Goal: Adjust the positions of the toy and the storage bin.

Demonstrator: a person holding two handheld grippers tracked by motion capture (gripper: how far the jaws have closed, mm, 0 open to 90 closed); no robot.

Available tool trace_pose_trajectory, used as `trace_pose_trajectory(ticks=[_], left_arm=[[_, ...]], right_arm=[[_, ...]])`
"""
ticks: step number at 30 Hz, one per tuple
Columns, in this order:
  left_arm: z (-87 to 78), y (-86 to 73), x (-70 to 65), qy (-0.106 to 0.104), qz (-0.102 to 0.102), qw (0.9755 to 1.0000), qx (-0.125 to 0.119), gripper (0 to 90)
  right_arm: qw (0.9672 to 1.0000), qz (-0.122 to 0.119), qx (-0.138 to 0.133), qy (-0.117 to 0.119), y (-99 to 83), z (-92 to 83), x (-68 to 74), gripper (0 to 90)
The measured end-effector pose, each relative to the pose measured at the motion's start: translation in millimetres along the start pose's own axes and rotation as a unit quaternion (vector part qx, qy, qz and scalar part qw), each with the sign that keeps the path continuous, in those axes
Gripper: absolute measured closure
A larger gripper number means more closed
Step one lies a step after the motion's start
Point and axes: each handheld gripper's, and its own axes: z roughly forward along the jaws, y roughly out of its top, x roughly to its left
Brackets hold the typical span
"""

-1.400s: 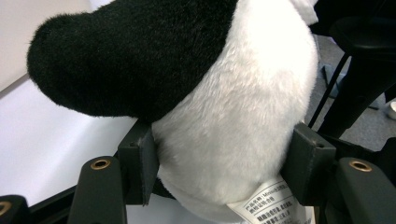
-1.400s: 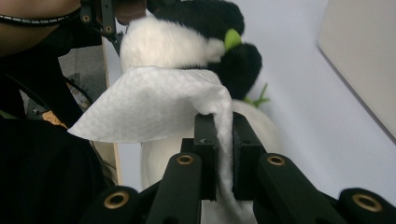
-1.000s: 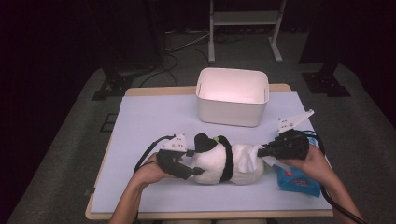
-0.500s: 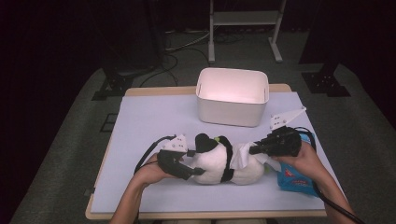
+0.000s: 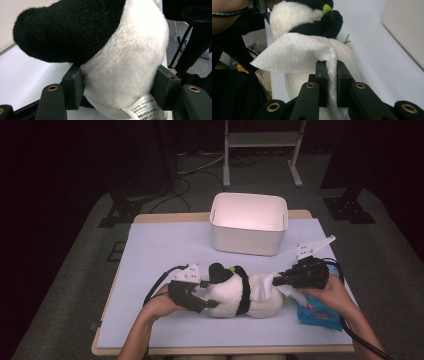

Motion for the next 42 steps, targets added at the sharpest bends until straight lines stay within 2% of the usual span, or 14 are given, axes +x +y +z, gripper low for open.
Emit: trace_pose_trajectory(ticks=[9,15,19,24,29,39,42], left_arm=[[0.2,0.0,-1.0,0.002,0.002,1.0,0.003,35.3],[1.2,1.5,-2.0,0.004,0.003,1.0,0.0,35.3],[0.3,-0.1,-1.4,0.002,0.004,1.0,0.002,35.3],[-0.2,-1.3,-0.3,0.0,0.004,1.0,0.0,35.4],[-1.2,-3.0,0.4,0.0,0.001,1.0,0.001,35.3],[-1.9,-4.4,1.9,-0.001,-0.003,1.0,0.0,35.3],[-2.4,-4.6,1.9,0.0,-0.003,1.0,0.001,35.3]], right_arm=[[0.9997,-0.019,0.012,0.012,23.6,22.8,6.2,82.0],[0.9992,-0.023,0.004,0.031,32.0,34.7,8.2,81.9],[0.9987,-0.034,0.017,0.033,37.3,45.2,14.4,81.6],[0.999,-0.036,0.013,0.023,35.7,35.4,15.1,81.7],[0.9995,-0.028,0.006,0.012,25.6,20.5,11.6,81.7],[0.9999,0.011,-0.007,-0.007,-6.9,-4.1,-1.1,81.7],[0.9998,0.016,0.0,-0.013,-10.8,-6.5,-2.1,81.6]])
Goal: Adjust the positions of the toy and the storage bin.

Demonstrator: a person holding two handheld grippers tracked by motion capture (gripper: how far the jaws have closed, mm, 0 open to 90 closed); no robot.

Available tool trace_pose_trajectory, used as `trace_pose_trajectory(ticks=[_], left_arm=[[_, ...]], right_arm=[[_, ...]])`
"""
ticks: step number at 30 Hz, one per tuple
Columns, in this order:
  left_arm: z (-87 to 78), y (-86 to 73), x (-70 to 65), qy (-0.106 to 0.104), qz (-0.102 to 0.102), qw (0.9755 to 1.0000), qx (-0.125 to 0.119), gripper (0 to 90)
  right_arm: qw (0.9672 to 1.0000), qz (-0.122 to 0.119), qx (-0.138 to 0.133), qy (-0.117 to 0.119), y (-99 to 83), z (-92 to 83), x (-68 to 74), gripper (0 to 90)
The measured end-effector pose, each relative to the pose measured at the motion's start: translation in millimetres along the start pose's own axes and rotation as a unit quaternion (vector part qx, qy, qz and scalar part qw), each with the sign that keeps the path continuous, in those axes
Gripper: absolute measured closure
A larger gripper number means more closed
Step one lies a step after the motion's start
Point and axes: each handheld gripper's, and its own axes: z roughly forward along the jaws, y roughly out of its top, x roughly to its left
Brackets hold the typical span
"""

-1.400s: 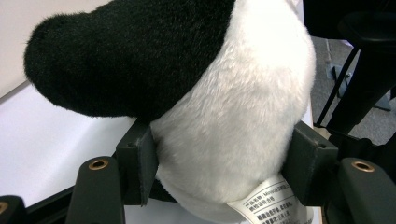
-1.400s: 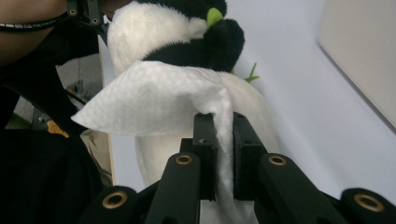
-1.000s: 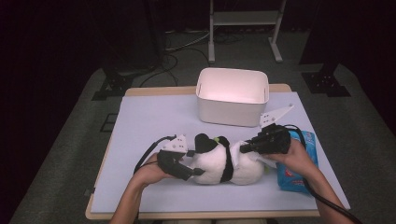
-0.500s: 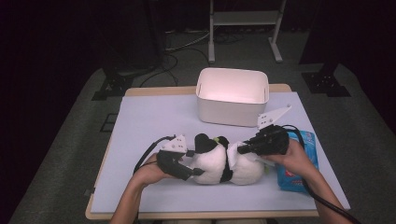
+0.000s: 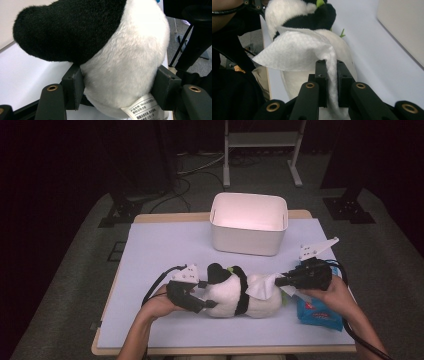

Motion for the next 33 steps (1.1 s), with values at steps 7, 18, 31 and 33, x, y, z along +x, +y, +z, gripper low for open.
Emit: trace_pose_trajectory(ticks=[7,18,31,33], left_arm=[[0.2,0.3,-0.7,0.001,0.002,1.0,0.001,35.2],[0.9,1.8,-2.7,0.004,0.008,1.0,0.004,35.0],[-0.1,-1.0,-2.1,0.001,0.014,0.9999,0.005,35.1],[-0.2,-0.9,-2.1,0.001,0.016,0.9999,0.005,35.1]], right_arm=[[0.9999,-0.01,0.004,0.002,7.0,3.7,3.0,81.6],[0.9992,-0.035,0.015,0.012,33.1,24.6,10.1,81.6],[0.9999,0.003,0.003,-0.014,10.2,2.9,-9.8,81.5],[0.9998,0.013,-0.002,-0.015,5.1,0.0,-13.7,81.5]])
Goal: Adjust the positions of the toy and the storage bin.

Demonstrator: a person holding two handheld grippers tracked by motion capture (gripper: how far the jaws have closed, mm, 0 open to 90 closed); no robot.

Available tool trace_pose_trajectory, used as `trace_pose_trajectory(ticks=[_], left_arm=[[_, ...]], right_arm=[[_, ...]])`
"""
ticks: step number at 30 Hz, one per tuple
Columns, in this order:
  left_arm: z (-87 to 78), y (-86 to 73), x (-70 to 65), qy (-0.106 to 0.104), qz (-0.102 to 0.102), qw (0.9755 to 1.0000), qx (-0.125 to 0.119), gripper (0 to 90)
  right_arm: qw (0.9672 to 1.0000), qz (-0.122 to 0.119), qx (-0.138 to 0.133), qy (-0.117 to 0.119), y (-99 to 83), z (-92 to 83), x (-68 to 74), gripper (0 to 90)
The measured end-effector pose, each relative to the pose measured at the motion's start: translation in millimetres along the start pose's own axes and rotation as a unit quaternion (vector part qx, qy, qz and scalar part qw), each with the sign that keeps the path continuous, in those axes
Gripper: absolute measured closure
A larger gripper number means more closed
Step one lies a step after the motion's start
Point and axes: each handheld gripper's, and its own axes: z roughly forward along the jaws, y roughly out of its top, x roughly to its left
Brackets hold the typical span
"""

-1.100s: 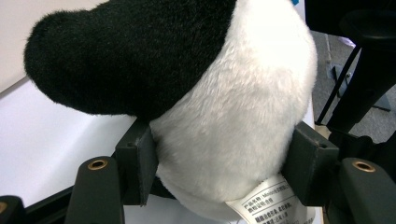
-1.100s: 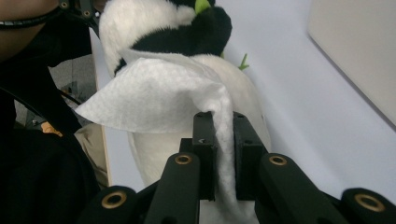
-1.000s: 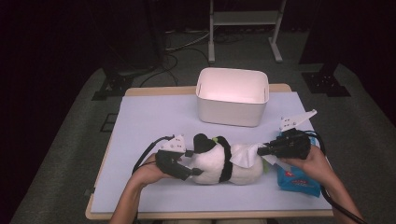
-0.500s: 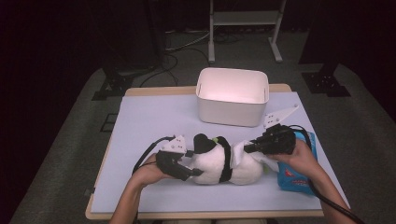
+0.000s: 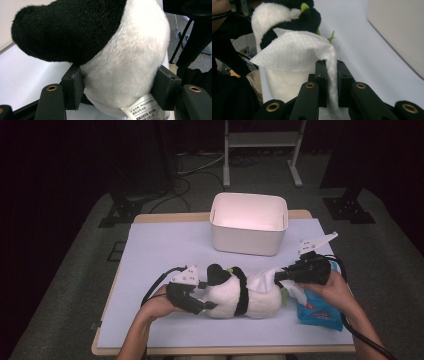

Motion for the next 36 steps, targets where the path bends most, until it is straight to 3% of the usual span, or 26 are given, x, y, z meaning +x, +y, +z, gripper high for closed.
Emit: trace_pose_trajectory(ticks=[5,12,26,31,36], left_arm=[[0.2,0.1,-0.2,0.0,0.0,1.0,-0.001,35.1],[0.8,2.1,-2.1,0.003,0.004,1.0,0.001,35.0],[7.4,10.5,-7.1,0.006,0.014,0.9999,-0.003,35.0],[7.2,6.8,-4.0,0.002,0.004,1.0,-0.007,35.0],[8.8,7.1,-4.9,0.0,0.004,0.9999,-0.011,34.6]], right_arm=[[1.0,-0.001,-0.002,0.006,1.2,2.0,1.6,81.5],[0.999,-0.034,0.008,0.027,20.0,20.2,17.9,81.2],[0.9953,-0.077,0.02,0.056,46.9,48.2,43.0,81.1],[0.9953,-0.076,0.036,0.049,41.7,40.3,40.8,81.1],[0.9968,-0.06,0.023,0.047,30.0,28.6,34.3,81.3]])
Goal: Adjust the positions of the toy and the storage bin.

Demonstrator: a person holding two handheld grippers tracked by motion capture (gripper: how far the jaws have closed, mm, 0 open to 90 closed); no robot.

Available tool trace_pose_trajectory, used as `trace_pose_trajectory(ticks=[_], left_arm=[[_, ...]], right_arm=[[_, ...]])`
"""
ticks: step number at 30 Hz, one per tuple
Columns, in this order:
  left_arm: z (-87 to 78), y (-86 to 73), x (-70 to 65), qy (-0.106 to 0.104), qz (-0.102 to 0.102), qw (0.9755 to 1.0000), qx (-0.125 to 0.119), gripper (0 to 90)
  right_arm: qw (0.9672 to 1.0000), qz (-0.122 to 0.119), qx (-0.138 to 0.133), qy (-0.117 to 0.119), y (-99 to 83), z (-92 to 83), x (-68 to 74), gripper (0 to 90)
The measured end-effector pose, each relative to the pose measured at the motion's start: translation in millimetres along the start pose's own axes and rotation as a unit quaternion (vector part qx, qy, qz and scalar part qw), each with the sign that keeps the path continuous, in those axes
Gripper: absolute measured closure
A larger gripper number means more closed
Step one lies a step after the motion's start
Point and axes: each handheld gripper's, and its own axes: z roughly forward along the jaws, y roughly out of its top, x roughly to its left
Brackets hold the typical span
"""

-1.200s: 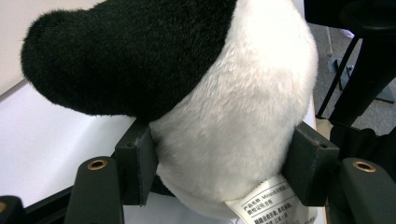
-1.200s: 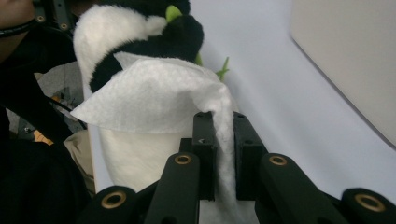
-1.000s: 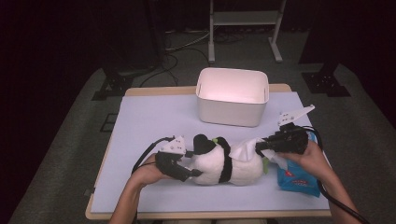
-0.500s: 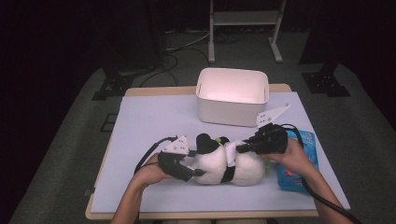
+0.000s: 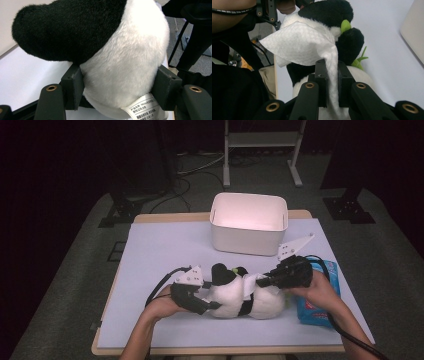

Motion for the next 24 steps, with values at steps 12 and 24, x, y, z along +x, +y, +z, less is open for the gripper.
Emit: trace_pose_trajectory(ticks=[12,24], left_arm=[[-0.8,-1.0,0.3,-0.002,-0.002,1.0,0.004,33.7],[-0.5,0.0,-0.6,0.0,-0.001,1.0,0.005,33.3]], right_arm=[[0.9999,0.004,0.007,0.01,8.2,4.2,3.0,65.7],[0.9996,0.002,-0.014,0.025,14.2,-4.7,7.2,61.8]])
